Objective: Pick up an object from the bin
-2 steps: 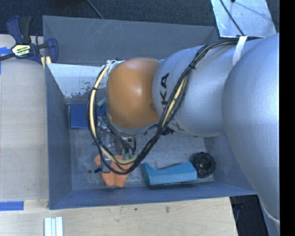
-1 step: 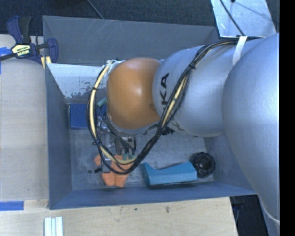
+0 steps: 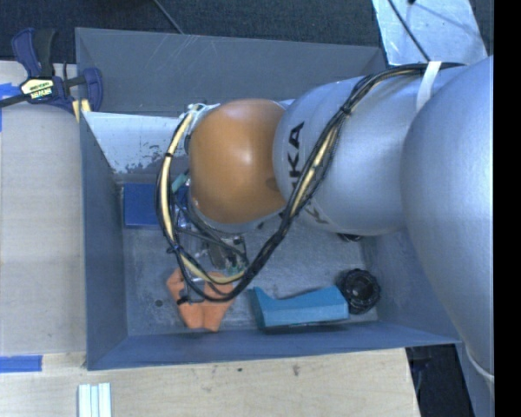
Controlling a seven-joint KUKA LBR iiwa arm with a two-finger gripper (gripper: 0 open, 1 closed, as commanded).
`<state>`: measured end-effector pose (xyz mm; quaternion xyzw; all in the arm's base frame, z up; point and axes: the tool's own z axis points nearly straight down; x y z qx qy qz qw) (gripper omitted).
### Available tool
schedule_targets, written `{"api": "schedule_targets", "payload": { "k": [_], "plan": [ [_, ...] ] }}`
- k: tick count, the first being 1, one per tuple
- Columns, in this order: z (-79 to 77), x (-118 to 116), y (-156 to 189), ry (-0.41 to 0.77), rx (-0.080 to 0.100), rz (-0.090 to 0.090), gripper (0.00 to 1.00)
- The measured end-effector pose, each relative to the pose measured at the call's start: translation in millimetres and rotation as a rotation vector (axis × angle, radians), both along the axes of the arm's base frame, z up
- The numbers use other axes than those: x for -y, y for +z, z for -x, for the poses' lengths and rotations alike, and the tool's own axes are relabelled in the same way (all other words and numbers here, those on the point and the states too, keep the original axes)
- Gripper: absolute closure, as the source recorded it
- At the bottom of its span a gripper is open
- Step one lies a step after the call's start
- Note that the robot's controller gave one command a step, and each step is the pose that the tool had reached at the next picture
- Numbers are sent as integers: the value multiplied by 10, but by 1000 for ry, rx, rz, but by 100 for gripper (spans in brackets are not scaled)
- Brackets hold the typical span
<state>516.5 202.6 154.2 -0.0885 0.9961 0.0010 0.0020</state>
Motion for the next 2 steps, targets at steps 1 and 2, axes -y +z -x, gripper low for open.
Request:
{"api": "schedule_targets", "payload": {
  "k": [1,2],
  "plan": [
    [133,260,-515,186,4,1,0],
    [-180,96,-834,291,0,1,100]
  ]
}}
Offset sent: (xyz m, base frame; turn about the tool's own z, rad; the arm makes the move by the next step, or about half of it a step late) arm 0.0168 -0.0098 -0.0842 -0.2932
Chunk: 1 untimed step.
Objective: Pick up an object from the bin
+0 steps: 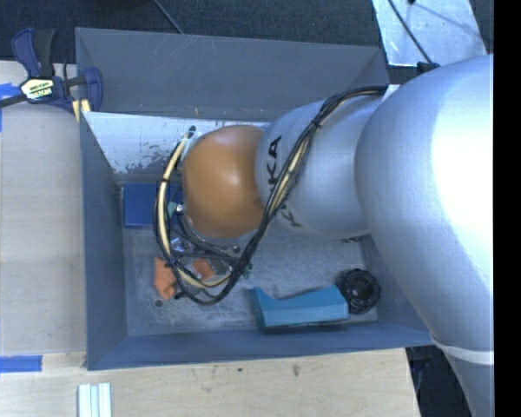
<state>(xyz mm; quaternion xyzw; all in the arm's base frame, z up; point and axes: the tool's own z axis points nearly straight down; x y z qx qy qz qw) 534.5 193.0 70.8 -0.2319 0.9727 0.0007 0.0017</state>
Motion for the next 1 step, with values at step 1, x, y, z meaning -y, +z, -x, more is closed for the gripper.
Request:
{"api": "schedule_targets", "payload": {
  "k": [1],
  "plan": [
    [0,0,0,0,0,0,100]
  ]
}}
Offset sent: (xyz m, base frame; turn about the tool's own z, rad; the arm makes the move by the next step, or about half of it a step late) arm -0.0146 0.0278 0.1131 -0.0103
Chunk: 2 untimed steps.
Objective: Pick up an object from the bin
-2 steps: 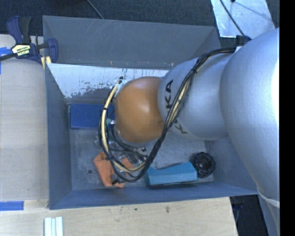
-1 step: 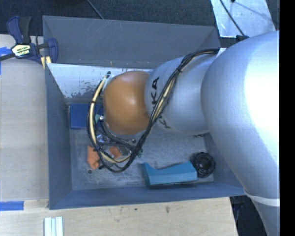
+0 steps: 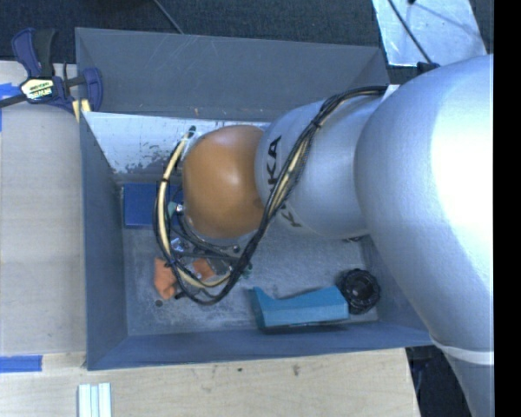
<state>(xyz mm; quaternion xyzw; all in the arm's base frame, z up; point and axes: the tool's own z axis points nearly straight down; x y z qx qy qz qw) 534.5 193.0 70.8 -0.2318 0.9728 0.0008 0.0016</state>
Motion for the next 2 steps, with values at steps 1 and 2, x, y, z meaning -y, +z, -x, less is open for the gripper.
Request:
{"api": "schedule_targets", "payload": {
  "k": [1,2],
  "plan": [
    [84,-114,487,5,-7,4,100],
    [-209,-229,563,15,13,-4,100]
  ]
}}
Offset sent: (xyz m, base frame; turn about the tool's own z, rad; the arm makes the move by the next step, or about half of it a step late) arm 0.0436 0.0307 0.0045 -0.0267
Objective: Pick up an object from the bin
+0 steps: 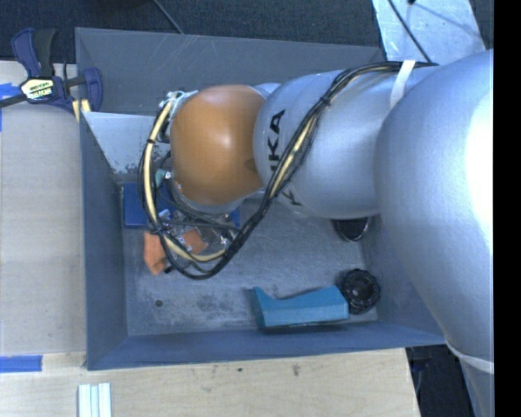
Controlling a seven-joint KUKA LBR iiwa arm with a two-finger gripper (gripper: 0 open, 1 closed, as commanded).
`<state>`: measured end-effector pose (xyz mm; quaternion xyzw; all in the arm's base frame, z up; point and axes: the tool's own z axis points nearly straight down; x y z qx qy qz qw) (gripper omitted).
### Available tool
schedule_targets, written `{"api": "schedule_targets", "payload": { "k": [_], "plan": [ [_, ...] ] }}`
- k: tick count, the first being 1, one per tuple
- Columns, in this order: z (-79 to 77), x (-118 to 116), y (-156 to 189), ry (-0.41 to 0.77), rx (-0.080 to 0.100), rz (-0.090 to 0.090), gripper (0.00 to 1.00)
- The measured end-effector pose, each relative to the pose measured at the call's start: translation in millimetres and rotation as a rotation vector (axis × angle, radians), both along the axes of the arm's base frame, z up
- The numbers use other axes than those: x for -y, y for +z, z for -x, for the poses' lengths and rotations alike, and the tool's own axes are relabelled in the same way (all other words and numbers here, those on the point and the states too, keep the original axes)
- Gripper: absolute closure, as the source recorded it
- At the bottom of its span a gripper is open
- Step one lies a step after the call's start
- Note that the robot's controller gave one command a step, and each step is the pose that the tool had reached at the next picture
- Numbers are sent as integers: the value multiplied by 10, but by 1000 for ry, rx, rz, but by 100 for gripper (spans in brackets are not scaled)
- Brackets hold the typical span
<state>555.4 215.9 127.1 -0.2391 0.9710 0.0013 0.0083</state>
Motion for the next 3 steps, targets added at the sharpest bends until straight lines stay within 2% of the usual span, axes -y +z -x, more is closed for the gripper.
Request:
{"api": "schedule_targets", "payload": {
  "k": [1,2,3],
  "plan": [
    [147,80,63,-8,-27,10,100],
    [4,103,800,-18,-15,6,100],
    [-21,105,940,-20,-12,5,100]
  ]
}}
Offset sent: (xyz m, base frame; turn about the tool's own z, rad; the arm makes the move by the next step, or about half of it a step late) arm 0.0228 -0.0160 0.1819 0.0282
